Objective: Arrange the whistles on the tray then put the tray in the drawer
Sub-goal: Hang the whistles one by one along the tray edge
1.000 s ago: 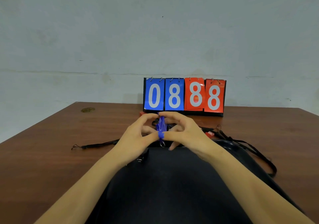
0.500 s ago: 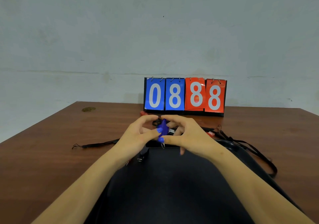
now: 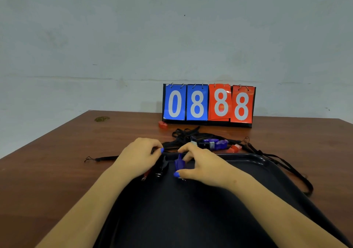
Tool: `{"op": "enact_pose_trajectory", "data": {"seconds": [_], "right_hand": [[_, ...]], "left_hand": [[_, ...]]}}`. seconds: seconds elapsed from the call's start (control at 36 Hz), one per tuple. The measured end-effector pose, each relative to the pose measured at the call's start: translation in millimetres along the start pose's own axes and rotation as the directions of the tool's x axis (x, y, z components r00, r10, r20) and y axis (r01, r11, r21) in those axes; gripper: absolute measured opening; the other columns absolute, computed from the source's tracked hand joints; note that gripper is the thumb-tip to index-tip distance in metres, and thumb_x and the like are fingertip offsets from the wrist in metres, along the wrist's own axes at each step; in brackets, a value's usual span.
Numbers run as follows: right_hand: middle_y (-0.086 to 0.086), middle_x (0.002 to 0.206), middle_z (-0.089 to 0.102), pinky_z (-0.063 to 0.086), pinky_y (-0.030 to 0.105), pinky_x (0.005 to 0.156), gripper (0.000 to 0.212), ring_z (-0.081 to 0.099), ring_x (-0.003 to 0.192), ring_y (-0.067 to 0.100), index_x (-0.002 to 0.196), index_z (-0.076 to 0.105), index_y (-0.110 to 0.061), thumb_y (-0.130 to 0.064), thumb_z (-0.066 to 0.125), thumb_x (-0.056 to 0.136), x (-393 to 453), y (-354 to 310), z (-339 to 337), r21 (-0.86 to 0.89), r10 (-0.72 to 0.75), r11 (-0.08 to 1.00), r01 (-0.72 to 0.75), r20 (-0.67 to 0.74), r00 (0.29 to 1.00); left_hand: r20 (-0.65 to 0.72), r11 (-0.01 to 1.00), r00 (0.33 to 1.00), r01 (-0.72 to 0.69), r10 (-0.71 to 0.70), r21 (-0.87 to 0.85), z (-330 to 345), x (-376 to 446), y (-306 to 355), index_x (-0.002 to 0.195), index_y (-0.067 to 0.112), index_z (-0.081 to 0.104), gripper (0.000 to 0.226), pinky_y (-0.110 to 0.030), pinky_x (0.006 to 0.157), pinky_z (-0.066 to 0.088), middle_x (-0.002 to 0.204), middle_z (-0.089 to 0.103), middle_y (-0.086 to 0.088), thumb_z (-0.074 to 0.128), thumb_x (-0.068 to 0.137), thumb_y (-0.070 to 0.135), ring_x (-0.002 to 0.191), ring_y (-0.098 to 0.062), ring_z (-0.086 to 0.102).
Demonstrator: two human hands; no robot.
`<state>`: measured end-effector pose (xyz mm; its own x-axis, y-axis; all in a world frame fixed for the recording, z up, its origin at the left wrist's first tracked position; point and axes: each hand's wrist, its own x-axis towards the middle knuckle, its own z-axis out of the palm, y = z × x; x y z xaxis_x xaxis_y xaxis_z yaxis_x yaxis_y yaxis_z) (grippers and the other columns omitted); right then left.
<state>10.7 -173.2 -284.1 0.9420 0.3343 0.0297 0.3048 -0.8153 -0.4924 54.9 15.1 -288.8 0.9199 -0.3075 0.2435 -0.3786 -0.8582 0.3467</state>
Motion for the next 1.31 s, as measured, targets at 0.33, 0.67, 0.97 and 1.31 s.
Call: {"op": "enact_pose_trajectory", "data": {"seconds": [0.33,0.67,0.97,1.31], "right_hand": [[-0.007,0.124,0.058,0.048,0.033,0.092,0.039,0.055,0.110,0.012,0.126,0.051,-0.028,-0.046,0.046,0.092,-1,-2,-2,-0.222,0.012,0.975,-0.028,-0.073,0.997],[-0.007,0.134,0.053,0.044,0.035,0.099,0.035,0.051,0.119,0.014,0.130,0.053,-0.028,-0.030,0.044,0.096,0,-2,-6,-0.230,0.033,0.973,-0.036,-0.020,0.999],[-0.007,0.136,0.054,0.044,0.037,0.101,0.035,0.050,0.123,0.014,0.130,0.053,-0.030,-0.024,0.044,0.097,2,0,-1,-0.243,-0.012,0.970,0.008,-0.012,1.000],[-0.010,0.121,0.059,0.046,0.026,0.088,0.040,0.054,0.106,0.007,0.129,0.053,-0.029,-0.041,0.050,0.091,1,-5,3,-0.177,-0.012,0.984,-0.014,-0.143,0.990]], "left_hand": [[0.012,1.000,1.000,-0.016,0.015,0.026,1,1,0,0.107,0.026,0.065,0.024,-0.038,0.078,0.054,0.095,0.069,0.004,0.045,0.094,0.027,0.081,-0.014,0.061],[0.045,0.896,0.990,0.143,-0.137,-0.419,-4,4,-5,0.096,0.022,0.067,0.034,-0.012,0.068,0.038,0.084,0.067,0.013,0.038,0.097,0.038,0.091,-0.007,0.061],[0.041,0.888,0.987,0.160,-0.159,-0.431,-6,4,-7,0.100,0.018,0.068,0.037,-0.012,0.066,0.039,0.087,0.069,0.007,0.036,0.098,0.037,0.084,0.001,0.058],[0.019,0.907,0.985,0.167,-0.173,-0.388,-7,6,-9,0.105,0.014,0.066,0.025,-0.010,0.063,0.036,0.090,0.070,0.001,0.043,0.096,0.021,0.080,0.003,0.056]]}}
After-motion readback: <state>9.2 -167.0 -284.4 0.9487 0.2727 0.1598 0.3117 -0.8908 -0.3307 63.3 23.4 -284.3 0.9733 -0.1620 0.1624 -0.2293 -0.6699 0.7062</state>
